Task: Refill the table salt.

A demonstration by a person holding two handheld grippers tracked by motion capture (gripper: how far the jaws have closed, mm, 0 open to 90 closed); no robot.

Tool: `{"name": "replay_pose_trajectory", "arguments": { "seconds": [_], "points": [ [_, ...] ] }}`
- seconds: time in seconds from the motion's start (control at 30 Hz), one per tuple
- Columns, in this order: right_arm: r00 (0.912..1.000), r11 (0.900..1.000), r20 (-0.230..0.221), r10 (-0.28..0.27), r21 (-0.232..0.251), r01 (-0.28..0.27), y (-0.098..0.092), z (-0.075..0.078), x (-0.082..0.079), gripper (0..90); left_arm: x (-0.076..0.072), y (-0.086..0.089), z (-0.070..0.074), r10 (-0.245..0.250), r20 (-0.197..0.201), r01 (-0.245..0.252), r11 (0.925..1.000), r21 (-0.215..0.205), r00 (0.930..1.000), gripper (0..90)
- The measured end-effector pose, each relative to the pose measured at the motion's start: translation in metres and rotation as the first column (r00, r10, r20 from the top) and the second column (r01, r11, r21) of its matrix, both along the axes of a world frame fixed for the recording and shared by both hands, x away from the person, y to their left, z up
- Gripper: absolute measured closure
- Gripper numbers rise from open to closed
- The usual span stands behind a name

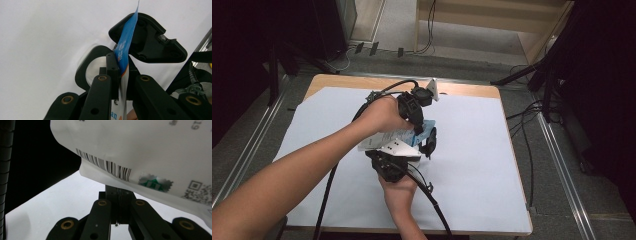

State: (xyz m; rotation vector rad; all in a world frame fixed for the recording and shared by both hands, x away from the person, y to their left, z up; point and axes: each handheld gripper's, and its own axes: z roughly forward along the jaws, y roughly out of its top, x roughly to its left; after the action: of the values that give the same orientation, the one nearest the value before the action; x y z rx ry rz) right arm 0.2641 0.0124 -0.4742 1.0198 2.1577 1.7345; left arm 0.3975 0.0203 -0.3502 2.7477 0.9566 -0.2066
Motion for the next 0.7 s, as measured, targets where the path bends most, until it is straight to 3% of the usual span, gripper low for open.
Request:
{"name": "replay_pose_trajectory", "arguments": {
  "seconds": [0.7],
  "points": [
    [1.0000, 1.000, 0.004, 0.003, -0.013, -0.003, -0.0024, 0.0019, 0.0013, 90.0, 0.0027, 0.0053, 0.0055, 0.012, -0.001, -0.012, 0.9992, -0.039, 0.9999, 88.6]
  ]
}}
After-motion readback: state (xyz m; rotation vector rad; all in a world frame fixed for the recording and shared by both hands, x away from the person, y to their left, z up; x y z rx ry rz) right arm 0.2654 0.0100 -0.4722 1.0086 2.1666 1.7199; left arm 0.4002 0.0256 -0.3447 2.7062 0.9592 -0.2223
